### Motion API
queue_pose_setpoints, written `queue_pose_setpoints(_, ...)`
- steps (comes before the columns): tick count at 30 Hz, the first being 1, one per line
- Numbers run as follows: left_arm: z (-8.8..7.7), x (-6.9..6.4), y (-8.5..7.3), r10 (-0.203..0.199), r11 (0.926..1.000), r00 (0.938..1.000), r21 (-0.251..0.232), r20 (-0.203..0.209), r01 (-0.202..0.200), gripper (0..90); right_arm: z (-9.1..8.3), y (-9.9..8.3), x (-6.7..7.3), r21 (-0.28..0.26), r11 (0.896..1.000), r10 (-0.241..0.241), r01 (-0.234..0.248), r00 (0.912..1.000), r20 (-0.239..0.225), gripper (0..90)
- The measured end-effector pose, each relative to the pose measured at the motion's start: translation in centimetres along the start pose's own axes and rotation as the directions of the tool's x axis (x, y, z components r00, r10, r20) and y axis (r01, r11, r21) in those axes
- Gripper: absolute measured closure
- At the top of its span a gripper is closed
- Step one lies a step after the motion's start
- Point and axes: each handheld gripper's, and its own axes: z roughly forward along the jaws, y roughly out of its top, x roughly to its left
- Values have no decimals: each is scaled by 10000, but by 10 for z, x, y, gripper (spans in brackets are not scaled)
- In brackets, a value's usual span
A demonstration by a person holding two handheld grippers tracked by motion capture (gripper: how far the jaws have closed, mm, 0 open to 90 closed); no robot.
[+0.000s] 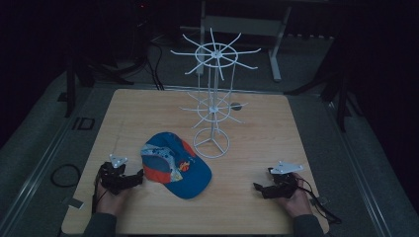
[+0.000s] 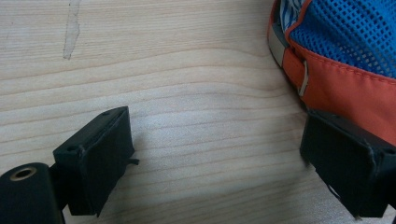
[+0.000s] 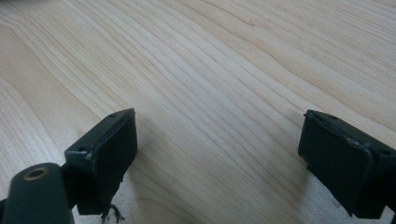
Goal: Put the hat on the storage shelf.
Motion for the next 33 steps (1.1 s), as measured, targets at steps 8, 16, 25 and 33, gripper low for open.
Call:
queue_pose_setpoints(8,0,0,0,-18,10000,10000,-2,-8,18,98,-5,8,2,551,9985,15,-26,9998,192,288)
queue_pose_setpoints(16,0,-1,0,-41,10000,10000,-13,0,41,98,-24,37,33,150,9957,-917,913,9955,251,364)
queue_pose_setpoints(25,0,-1,0,-40,10000,10000,-12,0,40,98,-30,61,63,-188,9889,-1479,1472,9878,-478,387)
queue_pose_setpoints(33,0,-1,0,-42,10000,10000,-17,0,42,98,-12,99,91,-422,9859,-1657,1618,9792,-1173,406)
